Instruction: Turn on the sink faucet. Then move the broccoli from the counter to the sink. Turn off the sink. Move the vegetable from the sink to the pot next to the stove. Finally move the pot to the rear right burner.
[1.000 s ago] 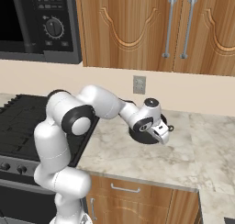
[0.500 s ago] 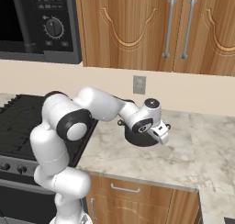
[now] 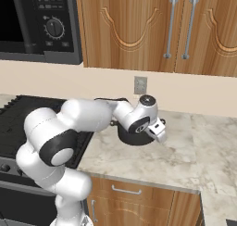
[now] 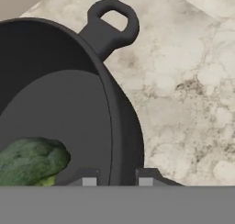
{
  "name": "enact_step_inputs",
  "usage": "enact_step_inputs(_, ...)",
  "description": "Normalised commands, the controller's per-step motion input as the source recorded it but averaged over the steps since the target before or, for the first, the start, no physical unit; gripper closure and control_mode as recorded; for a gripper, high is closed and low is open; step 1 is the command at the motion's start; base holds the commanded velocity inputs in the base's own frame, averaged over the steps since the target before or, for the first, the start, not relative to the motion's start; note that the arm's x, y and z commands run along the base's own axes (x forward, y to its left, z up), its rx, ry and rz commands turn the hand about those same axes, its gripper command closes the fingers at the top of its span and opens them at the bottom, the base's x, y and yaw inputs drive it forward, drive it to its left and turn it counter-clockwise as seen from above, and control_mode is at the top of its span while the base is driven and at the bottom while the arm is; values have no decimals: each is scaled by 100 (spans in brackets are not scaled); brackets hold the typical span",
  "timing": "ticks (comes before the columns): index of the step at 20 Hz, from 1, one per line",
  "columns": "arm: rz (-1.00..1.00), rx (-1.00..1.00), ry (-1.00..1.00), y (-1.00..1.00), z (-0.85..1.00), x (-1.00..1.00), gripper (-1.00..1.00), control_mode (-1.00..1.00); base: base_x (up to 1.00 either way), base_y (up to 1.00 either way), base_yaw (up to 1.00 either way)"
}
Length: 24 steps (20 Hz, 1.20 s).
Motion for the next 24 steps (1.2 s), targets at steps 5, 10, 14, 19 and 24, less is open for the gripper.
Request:
enact_step_inputs(5,0,0,0,47,46,-3,100,-100,0,0,0)
enact_step_inputs(10,1,0,0,58,31,-1,100,-100,0,0,0)
enact_step_inputs(14,0,0,0,65,18,0,100,-100,0,0,0)
enact_step_inputs(19,0,0,0,71,12,0,100,-100,0,0,0)
enact_step_inputs(24,0,0,0,73,3,0,100,-100,0,0,0)
